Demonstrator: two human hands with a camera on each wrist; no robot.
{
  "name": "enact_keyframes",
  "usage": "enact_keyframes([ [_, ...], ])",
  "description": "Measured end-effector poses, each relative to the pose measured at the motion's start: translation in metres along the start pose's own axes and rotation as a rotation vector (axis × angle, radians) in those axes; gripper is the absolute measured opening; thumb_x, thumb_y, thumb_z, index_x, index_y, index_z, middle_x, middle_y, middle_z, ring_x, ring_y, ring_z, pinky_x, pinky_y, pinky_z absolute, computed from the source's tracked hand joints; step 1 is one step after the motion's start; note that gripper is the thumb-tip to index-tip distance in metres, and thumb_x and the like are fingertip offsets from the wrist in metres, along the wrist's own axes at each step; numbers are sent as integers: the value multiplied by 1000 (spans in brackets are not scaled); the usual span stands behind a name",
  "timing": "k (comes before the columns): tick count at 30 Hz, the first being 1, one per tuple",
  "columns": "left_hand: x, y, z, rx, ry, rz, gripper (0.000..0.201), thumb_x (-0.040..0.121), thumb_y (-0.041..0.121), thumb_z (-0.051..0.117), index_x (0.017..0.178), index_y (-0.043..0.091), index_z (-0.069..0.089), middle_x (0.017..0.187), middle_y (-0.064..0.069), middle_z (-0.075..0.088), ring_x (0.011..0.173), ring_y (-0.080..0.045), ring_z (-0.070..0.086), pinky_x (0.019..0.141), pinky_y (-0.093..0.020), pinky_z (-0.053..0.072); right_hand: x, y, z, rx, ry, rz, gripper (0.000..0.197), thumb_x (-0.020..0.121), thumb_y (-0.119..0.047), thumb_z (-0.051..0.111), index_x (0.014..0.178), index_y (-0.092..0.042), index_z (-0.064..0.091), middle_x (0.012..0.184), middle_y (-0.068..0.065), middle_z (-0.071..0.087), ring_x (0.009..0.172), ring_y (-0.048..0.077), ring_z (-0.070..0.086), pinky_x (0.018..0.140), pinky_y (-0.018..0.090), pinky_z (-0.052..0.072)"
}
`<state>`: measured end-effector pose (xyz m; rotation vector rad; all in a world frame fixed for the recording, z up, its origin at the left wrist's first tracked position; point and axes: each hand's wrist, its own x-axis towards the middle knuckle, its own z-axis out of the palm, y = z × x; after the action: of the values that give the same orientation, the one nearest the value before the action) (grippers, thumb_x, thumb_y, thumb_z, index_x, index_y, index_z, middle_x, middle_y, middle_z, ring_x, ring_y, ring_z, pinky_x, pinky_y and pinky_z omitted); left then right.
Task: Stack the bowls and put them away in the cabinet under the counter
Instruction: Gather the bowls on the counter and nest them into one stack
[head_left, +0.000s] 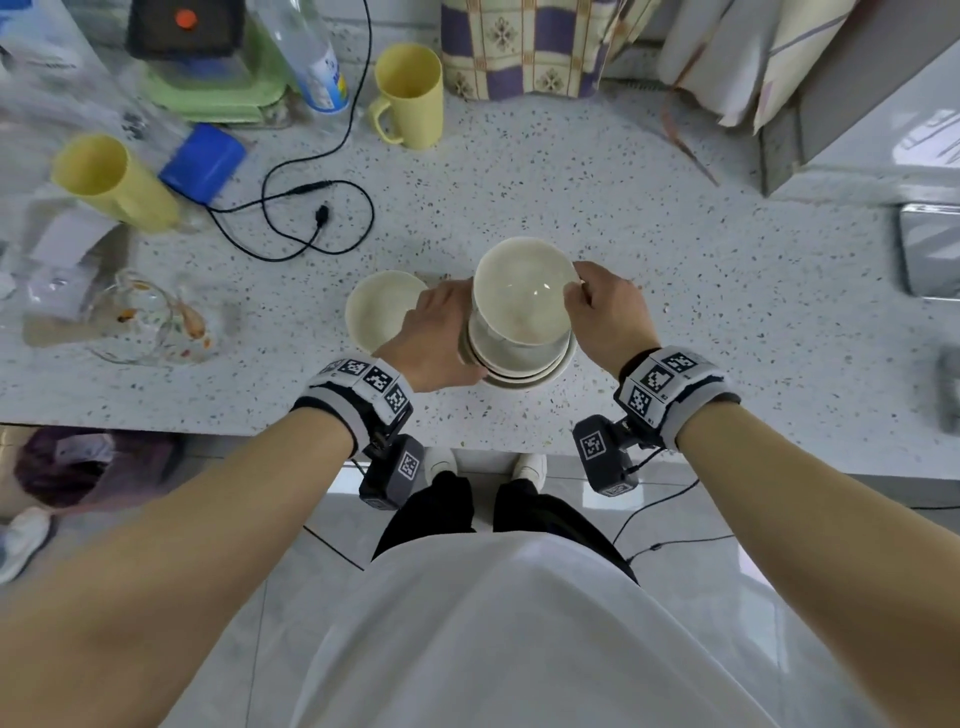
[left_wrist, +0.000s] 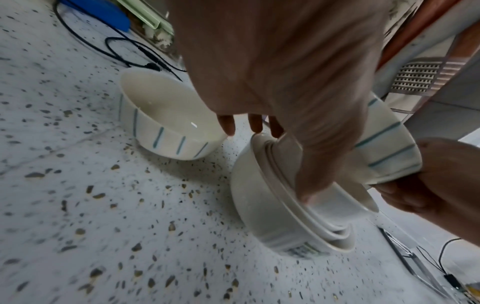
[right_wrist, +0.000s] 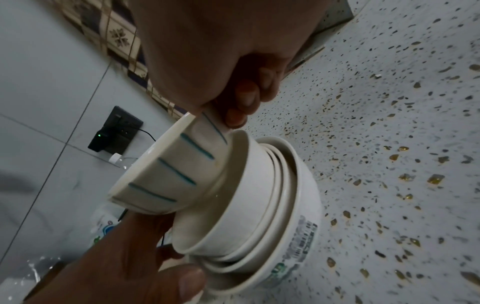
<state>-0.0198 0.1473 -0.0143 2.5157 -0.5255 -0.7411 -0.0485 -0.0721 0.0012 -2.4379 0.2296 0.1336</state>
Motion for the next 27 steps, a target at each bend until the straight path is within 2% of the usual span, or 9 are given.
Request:
enact_keyframes([
  [3, 0, 2, 5, -83, 39, -29, 111, 57, 46, 86, 146, 18, 27, 145, -7, 37, 138, -31, 30, 108, -53, 33, -2, 2, 4, -94, -25, -22, 15, 97, -15, 38, 87, -12, 49, 54, -2, 38, 53, 22, 40, 55, 30, 33],
  [5, 2, 3, 7, -105, 62, -40, 114, 54, 45, 90, 147, 20, 27, 147, -6, 36, 139, -30, 29, 109, -53, 31, -4, 2, 4, -141, -38, -26, 26, 98, -15, 38, 113, -10, 58, 55, -1, 43, 54, 26, 46, 57, 31, 38],
  [7, 3, 3, 9, -104, 72, -42, 116, 55, 43, 91, 149, 23, 26, 148, -4, 35, 140, -28, 27, 110, -52, 28, -7, 2, 4, -198, -56, -31, 35, 98, -15, 37, 128, -10, 55, 58, 3, 48, 57, 29, 50, 59, 31, 40],
  [10, 4, 1, 10, -98, 85, -41, 115, 54, 43, 91, 149, 26, 27, 147, -2, 36, 139, -26, 28, 109, -50, 27, -9, 2, 5, -257, -79, -31, 36, 99, -16, 35, 131, -11, 53, 65, 7, 55, 61, 31, 53, 61, 30, 36],
  [13, 5, 1, 11, -99, 100, -32, 115, 53, 43, 91, 148, 25, 28, 146, -1, 36, 138, -25, 29, 108, -48, 27, -9, 1, 6, -287, -85, -8, 36, 100, -19, 35, 131, -12, 52, 77, 13, 64, 69, 33, 57, 64, 32, 37],
  [21, 0, 4, 12, -92, 133, -34, 114, 55, 41, 91, 148, 23, 28, 147, -3, 35, 139, -26, 29, 109, -47, 25, -10, -2, 8, -359, -69, -1, 31, 100, -19, 34, 123, -11, 54, 69, 9, 57, 62, 32, 53, 61, 31, 36],
  [25, -12, -7, 3, -138, 130, 43, 99, 69, 45, 81, 149, 27, 25, 151, 1, 32, 141, -22, 25, 114, -47, 19, -11, -1, 8, -344, -60, 8, 33, 99, -21, 35, 127, -15, 54, 73, 12, 63, 65, 33, 57, 60, 31, 40],
  [27, -21, -21, -4, -139, 147, 86, 87, 78, 39, 73, 150, 25, 25, 154, 1, 30, 143, -20, 22, 117, -48, 16, -12, -1, 8, -325, -53, 15, 35, 99, -22, 36, 129, -18, 54, 75, 13, 65, 68, 34, 60, 61, 32, 45],
])
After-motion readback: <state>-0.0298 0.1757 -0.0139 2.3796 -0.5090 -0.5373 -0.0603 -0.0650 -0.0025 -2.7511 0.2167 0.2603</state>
